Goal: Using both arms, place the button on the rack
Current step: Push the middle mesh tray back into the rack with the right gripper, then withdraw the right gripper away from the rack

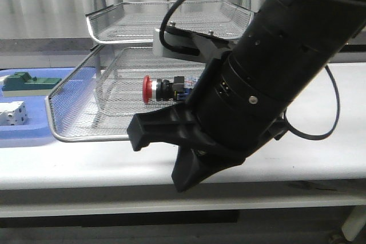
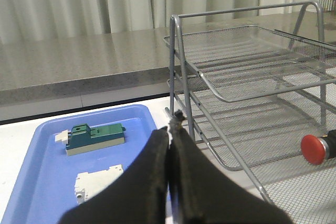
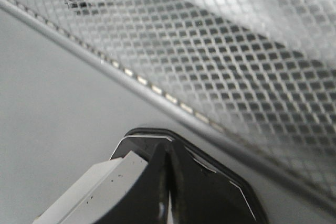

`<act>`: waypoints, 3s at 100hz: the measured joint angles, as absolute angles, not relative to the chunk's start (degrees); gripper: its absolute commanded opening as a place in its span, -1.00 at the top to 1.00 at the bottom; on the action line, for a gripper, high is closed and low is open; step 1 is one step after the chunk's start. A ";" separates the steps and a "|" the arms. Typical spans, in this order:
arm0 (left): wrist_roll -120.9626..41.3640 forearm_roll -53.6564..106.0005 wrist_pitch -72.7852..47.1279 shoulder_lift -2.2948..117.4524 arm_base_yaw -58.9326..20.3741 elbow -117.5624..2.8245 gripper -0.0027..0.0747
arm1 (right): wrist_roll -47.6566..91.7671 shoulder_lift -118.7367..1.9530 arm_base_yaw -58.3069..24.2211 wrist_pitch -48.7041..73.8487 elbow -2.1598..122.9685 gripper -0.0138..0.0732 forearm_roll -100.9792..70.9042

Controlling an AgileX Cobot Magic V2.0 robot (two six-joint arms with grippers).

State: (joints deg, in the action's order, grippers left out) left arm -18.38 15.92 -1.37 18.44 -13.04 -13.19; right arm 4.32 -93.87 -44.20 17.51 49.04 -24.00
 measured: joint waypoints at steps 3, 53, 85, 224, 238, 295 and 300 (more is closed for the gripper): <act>-18.38 15.92 -1.37 18.44 -13.04 -13.19 0.98 | 4.32 -94.02 -44.20 17.07 49.17 0.81 -24.00; -18.38 15.92 -1.37 18.44 -13.04 -13.19 0.98 | 4.91 -98.44 -42.66 16.09 52.84 0.81 -19.66; -18.38 15.92 -1.37 18.44 -13.04 -13.19 0.98 | 5.95 -102.25 -36.52 13.31 60.02 0.81 -18.41; -18.38 15.92 -1.37 18.44 -13.04 -13.19 0.98 | 4.85 -92.25 -30.24 21.14 65.81 0.81 -9.86; -18.38 15.92 -1.37 18.44 -13.04 -13.19 0.98 | 4.85 -86.97 -27.04 21.17 61.10 0.81 -9.26; -18.38 15.92 -1.37 18.44 -13.04 -13.19 0.98 | 4.80 -53.11 -9.76 16.54 39.55 0.81 -5.96; -18.38 15.92 -1.37 18.44 -13.04 -13.19 0.98 | 4.80 -49.90 -9.33 15.84 38.06 0.81 -5.96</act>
State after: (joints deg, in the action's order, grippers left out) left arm -18.38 15.92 -1.37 18.44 -13.04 -13.19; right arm 4.80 -49.90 -9.33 15.84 38.06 -5.96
